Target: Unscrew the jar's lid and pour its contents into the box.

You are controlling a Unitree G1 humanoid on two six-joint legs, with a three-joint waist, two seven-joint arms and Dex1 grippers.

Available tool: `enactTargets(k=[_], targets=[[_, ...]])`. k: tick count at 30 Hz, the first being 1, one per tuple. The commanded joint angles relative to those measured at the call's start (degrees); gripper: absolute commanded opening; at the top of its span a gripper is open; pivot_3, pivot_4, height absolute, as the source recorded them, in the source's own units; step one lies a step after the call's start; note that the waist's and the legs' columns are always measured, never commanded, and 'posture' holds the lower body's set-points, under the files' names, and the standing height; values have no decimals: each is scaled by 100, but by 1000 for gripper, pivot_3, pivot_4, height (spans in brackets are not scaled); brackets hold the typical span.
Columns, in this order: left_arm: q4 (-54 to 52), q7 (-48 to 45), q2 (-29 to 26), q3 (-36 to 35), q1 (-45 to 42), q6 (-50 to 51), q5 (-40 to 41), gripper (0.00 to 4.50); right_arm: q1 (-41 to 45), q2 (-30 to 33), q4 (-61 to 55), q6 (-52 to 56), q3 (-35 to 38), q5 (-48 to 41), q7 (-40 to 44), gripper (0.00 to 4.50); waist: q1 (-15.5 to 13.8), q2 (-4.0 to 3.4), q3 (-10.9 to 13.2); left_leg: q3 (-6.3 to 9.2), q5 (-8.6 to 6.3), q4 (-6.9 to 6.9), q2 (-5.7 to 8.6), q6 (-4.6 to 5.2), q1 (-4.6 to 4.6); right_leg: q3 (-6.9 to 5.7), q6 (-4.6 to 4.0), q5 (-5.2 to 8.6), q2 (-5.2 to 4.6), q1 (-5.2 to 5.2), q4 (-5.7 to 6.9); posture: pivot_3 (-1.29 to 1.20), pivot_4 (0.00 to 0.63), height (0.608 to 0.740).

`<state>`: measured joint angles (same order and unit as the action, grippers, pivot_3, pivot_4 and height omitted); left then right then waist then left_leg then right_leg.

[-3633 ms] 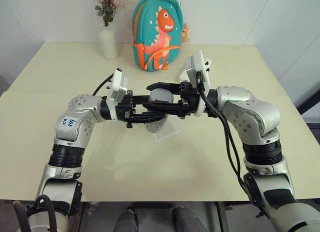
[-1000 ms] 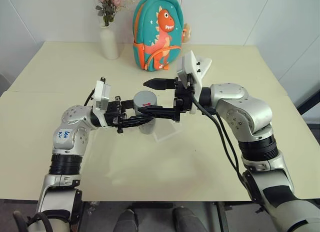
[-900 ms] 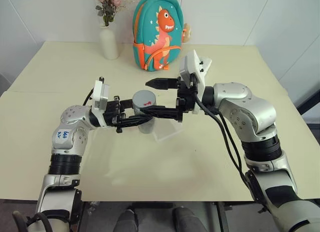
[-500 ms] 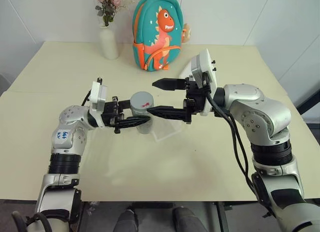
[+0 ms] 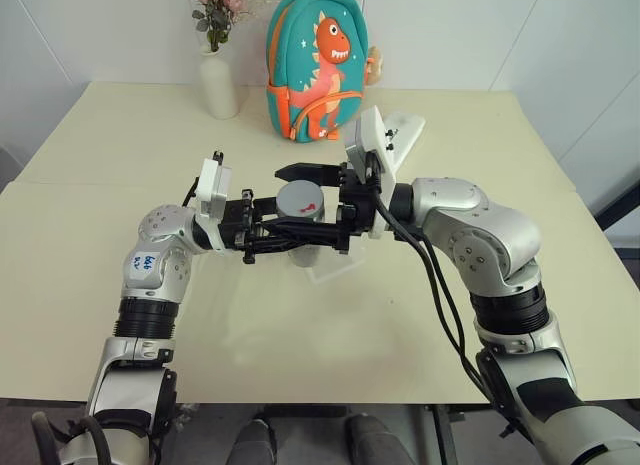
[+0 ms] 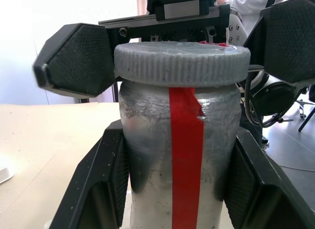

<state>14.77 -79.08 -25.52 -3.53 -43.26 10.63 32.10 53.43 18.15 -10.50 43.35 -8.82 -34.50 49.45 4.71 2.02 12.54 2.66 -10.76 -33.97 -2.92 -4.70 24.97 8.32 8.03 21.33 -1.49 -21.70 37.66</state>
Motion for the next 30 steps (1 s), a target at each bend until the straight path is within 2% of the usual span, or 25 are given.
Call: enactTargets(k=[1,12,30], targets=[[-138,-56,19,4,-120,-18,65,2180,175,-60,2,-194,33,25,55,4474,-4,0,0,1,0,0,0,0,0,-1,0,0,0,0,0,0,150,740],[-210,-119,-17,74,-27,-81,18,2180,256,-66,253,-388,5,290,158,4474,-1,0,0,2,0,-2,0,0,1,-2,0,0,0,-1,2,0,150,740],[-157,-1,-179,-135,10,-104,49,2180,75,572,73,-225,210,274,258,4474,-2,0,0,3,0,-3,0,0,1,-2,0,0,0,-1,2,0,150,740]])
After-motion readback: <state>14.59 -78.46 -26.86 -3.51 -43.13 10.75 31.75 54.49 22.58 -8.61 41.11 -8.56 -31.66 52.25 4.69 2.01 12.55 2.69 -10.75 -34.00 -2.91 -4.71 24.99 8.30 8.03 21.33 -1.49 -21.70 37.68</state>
